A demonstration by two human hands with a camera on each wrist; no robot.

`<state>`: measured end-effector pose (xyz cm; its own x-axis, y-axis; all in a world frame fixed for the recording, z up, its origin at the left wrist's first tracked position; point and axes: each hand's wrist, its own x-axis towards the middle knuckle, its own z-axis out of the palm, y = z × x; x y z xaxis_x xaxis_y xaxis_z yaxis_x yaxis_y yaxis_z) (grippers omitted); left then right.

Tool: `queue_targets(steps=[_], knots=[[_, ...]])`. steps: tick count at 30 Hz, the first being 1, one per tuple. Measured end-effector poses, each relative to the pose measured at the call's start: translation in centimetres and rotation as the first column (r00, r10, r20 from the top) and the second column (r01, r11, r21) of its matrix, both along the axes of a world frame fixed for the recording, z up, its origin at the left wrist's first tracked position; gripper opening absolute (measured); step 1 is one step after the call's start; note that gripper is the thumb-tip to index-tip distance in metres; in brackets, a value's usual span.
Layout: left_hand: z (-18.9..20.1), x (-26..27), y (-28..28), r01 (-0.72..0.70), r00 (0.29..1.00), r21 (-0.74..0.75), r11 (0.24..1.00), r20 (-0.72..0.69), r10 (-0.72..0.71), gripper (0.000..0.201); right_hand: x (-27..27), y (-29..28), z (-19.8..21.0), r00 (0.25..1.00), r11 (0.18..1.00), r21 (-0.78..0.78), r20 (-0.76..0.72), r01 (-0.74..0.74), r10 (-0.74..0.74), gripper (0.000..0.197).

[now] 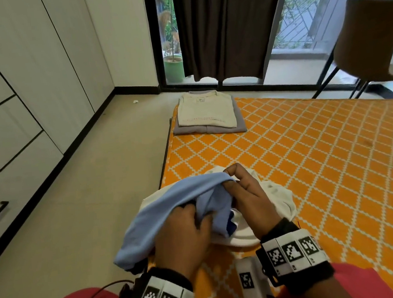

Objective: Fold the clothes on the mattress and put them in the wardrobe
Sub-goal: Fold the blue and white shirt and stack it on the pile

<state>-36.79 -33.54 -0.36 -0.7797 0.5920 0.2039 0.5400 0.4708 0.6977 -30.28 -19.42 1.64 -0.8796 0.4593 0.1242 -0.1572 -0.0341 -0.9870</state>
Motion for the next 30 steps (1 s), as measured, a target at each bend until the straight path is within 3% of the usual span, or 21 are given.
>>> queue_targets(steps=[1,4,5,7,8,9,10,11,12,13,15,16,17,19,20,21,22,24,25,27,30], knots=[[-0.3,-0.6,-0.1,0.022,0.999,0.093,0.995,0.027,-0.024,0.005,-0.1,0.1,0.0,1.0,1.0,0.002,-0.012,-0.002,0.002,0.023],[-0.1,-1.7,-0.3,-0.015,0.959,0.364,0.931,0.269,-0.09,0.033,-0.1,0.7,0.0,0.995,0.995,0.04,-0.016,0.096,-0.095,0.025],[0.5,-2.0,-0.4,-0.064,0.912,0.464,0.884,0.386,-0.137,0.039,0.0,0.9,0.0,0.993,0.991,0.073,-0.002,0.115,-0.115,0.028],[2.0,-2.4,-1.0,-0.232,0.714,0.654,0.72,0.618,-0.33,0.05,0.3,1.1,-0.2,0.997,0.974,0.227,0.072,0.013,-0.03,0.038],[2.7,-2.6,-1.4,-0.339,0.609,0.724,0.6,0.656,-0.447,0.06,0.4,1.1,-0.5,0.982,0.914,0.396,0.188,-0.086,0.011,0.044],[3.2,-2.9,-1.8,-0.437,0.542,0.769,0.467,0.639,-0.545,0.068,0.5,1.0,-1.0,0.944,0.791,0.579,0.33,-0.198,-0.005,0.047],[3.4,-3.1,-2.2,-0.511,0.521,0.782,0.358,0.613,-0.594,0.07,0.4,0.9,-1.7,0.901,0.632,0.719,0.428,-0.289,-0.076,0.042],[3.7,-3.1,-2.4,-0.547,0.526,0.781,0.301,0.601,-0.603,0.069,0.2,0.8,-2.1,0.875,0.507,0.796,0.46,-0.33,-0.153,0.03],[3.6,-3.2,-2.6,-0.56,0.526,0.76,0.329,0.633,-0.568,0.07,-0.1,0.7,-2.1,0.873,0.454,0.83,0.446,-0.323,-0.195,0.015],[3.5,-3.2,-2.5,-0.563,0.509,0.714,0.417,0.696,-0.506,0.071,-0.2,0.7,-2.1,0.884,0.472,0.832,0.423,-0.293,-0.198,0.005],[3.3,-3.3,-2.1,-0.436,0.455,0.626,0.646,0.773,-0.443,0.066,0.0,0.8,-2.0,0.919,0.624,0.743,0.383,-0.242,-0.099,0.007],[3.3,-3.2,-1.9,-0.373,0.408,0.607,0.702,0.787,-0.464,0.071,0.1,0.6,-1.7,0.919,0.697,0.66,0.393,-0.279,-0.004,0.015],[3.1,-3.4,-1.8,-0.396,0.384,0.587,0.706,0.804,-0.454,0.079,0.3,0.2,-1.2,0.895,0.742,0.56,0.429,-0.368,0.121,0.02],[3.0,-4.0,-2.1,-0.527,0.467,0.669,0.524,0.743,-0.479,0.079,0.4,-1.0,-0.3,0.791,0.736,0.36,0.478,-0.573,0.382,0.019],[3.2,-4.3,-2.5,-0.556,0.527,0.711,0.431,0.702,-0.479,0.068,0.4,-1.5,-0.2,0.746,0.709,0.309,0.487,-0.633,0.454,0.017],[3.5,-4.3,-2.7,-0.598,0.547,0.7,0.389,0.712,-0.441,0.062,0.3,-2.0,-0.2,0.728,0.706,0.279,0.491,-0.651,0.478,0.019],[2.8,-4.7,-3.1,-0.646,0.511,0.645,0.409,0.763,-0.395,0.065,0.2,-2.2,-0.4,0.733,0.725,0.266,0.502,-0.635,0.458,0.023],[1.3,-4.7,-3.3,-0.703,0.385,0.484,0.521,0.875,-0.294,0.069,-0.1,-2.0,-1.1,0.757,0.786,0.264,0.548,-0.559,0.355,0.027],[1.0,-4.4,-3.2,-0.704,0.364,0.446,0.552,0.895,-0.259,0.068,-0.2,-1.6,-1.6,0.759,0.796,0.292,0.582,-0.529,0.291,0.024],[0.9,-4.3,-2.8,-0.693,0.395,0.438,0.573,0.895,-0.206,0.079,-0.2,-0.5,-3.0,0.74,0.738,0.443,0.663,-0.508,0.111,0.01],[2.0,-4.9,-3.0,-0.643,0.467,0.496,0.583,0.858,-0.215,0.045,-0.3,0.8,-4.4,0.708,0.691,0.552,0.702,-0.467,-0.082,0.045]])
